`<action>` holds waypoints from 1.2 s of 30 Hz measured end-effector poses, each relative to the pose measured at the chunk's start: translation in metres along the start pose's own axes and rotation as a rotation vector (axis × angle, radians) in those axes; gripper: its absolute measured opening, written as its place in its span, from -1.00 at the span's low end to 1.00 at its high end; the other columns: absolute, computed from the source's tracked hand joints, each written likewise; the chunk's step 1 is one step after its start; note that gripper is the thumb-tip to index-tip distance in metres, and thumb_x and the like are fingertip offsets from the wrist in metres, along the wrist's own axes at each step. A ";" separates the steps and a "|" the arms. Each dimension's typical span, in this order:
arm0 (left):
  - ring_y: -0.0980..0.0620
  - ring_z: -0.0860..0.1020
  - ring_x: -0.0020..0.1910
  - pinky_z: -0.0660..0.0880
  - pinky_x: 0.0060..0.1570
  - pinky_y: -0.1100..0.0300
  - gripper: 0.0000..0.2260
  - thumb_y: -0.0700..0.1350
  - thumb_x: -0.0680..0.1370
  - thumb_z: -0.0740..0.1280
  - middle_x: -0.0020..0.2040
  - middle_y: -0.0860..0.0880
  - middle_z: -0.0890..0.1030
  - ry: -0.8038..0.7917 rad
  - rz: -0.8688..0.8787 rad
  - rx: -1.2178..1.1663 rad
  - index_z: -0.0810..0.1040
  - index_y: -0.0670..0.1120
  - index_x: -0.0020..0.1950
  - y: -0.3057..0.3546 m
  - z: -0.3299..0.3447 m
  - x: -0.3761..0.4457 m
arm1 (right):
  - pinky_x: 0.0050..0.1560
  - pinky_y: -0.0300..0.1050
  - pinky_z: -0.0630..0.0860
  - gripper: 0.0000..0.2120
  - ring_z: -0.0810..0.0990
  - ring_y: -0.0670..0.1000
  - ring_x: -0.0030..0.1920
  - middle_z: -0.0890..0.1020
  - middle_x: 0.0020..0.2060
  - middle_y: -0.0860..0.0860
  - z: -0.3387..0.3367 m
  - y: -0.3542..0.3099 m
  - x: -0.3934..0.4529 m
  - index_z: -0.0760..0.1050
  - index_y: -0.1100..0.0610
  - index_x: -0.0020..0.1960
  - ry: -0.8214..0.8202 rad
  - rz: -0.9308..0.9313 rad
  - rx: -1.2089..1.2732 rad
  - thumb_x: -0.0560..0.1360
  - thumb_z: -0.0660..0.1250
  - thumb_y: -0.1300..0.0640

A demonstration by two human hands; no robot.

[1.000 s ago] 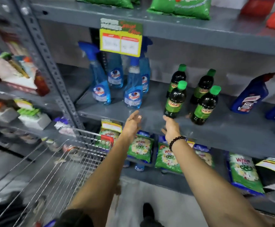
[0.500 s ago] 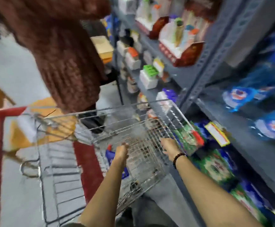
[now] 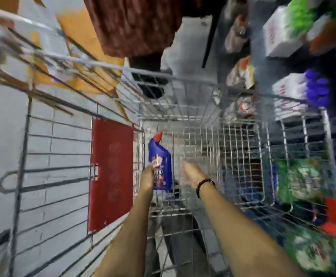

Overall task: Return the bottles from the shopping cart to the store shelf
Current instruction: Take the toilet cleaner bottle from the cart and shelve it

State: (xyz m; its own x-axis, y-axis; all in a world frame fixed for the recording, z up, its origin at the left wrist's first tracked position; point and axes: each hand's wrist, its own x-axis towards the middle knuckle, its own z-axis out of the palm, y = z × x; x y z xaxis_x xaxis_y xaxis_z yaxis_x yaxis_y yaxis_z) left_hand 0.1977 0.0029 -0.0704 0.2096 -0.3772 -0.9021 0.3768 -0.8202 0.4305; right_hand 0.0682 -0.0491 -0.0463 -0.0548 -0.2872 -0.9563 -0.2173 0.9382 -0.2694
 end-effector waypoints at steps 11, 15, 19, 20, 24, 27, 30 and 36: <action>0.03 0.60 -0.33 0.57 -0.35 0.26 -0.55 0.09 0.62 -0.07 -0.22 -0.10 0.60 0.029 0.003 -0.069 0.52 -0.13 -0.08 -0.013 0.003 0.047 | 0.24 0.19 0.48 -0.55 0.57 0.24 0.15 0.60 0.14 0.27 0.036 0.005 0.062 0.48 0.30 0.16 -0.009 -0.074 -0.024 0.60 0.05 -0.04; 0.12 0.53 -0.32 0.41 -0.41 0.28 -0.59 0.08 0.62 -0.05 -0.24 0.00 0.56 0.066 0.013 0.161 0.48 -0.07 -0.19 -0.013 0.002 0.052 | 0.14 0.16 0.55 -0.59 0.63 0.19 -0.04 0.64 0.07 0.28 0.027 0.008 0.073 0.50 0.27 0.05 0.029 -0.096 -0.109 0.60 0.06 -0.04; 0.00 0.52 -0.24 0.44 -0.32 0.21 -0.68 -0.06 0.60 -0.01 -0.20 -0.10 0.55 -0.005 0.046 0.179 0.48 -0.16 -0.11 -0.016 0.017 0.052 | 0.17 0.23 0.52 -0.62 0.60 0.26 0.11 0.60 0.12 0.29 0.011 0.022 0.075 0.46 0.32 0.17 0.014 -0.115 -0.140 0.58 0.16 0.02; 0.03 0.54 -0.30 0.46 -0.37 0.23 -0.69 -0.09 0.61 -0.02 -0.24 -0.10 0.53 -0.034 0.062 0.177 0.45 -0.16 -0.15 -0.016 0.020 0.049 | 0.17 0.23 0.52 -0.63 0.59 0.25 0.12 0.59 0.14 0.28 0.007 0.027 0.073 0.44 0.32 0.18 0.018 -0.121 -0.146 0.57 0.17 0.03; -0.01 0.51 -0.17 0.48 -0.25 0.19 -0.72 -0.08 0.61 0.07 -0.05 -0.15 0.52 -0.115 0.015 0.251 0.36 -0.26 0.17 -0.009 0.020 0.038 | -0.12 0.02 0.57 -0.80 0.61 0.07 -0.09 0.59 0.04 0.15 -0.009 0.037 0.054 0.42 0.16 0.04 -0.023 -0.158 -0.021 0.57 0.20 0.03; -0.04 0.51 -0.07 0.46 -0.08 0.12 -0.69 -0.06 0.60 0.15 0.05 -0.14 0.52 -0.180 0.039 0.253 0.35 -0.20 0.27 0.004 0.020 0.018 | -0.02 0.05 0.56 -0.81 0.59 0.02 -0.08 0.58 0.01 0.07 -0.025 0.030 0.028 0.41 0.12 0.09 -0.063 -0.201 0.059 0.55 0.24 0.03; -0.06 0.49 0.02 0.42 0.02 0.06 -0.72 0.00 0.59 0.16 0.02 -0.07 0.56 -0.339 0.079 0.286 0.45 -0.10 0.22 0.026 0.020 -0.012 | 0.01 0.04 0.52 -0.71 0.56 -0.05 -0.11 0.56 -0.02 0.02 -0.044 0.016 -0.012 0.38 0.15 0.19 -0.067 -0.251 0.122 0.54 0.26 0.03; 0.02 0.56 -0.15 0.50 -0.09 0.16 -0.83 -0.01 0.56 0.23 -0.07 0.00 0.60 -0.704 0.208 0.446 0.50 -0.04 0.07 0.090 0.032 -0.101 | 0.00 0.01 0.48 -0.69 0.54 0.03 0.02 0.57 0.04 0.05 -0.083 0.008 -0.132 0.43 0.16 0.25 -0.055 -0.464 0.357 0.55 0.26 0.08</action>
State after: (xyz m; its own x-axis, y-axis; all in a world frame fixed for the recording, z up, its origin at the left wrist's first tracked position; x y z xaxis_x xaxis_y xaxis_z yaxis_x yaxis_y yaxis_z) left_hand 0.1820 -0.0466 0.0585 -0.4292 -0.5965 -0.6782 -0.0279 -0.7418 0.6700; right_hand -0.0076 -0.0197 0.0878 0.0206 -0.6818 -0.7312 0.1362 0.7265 -0.6736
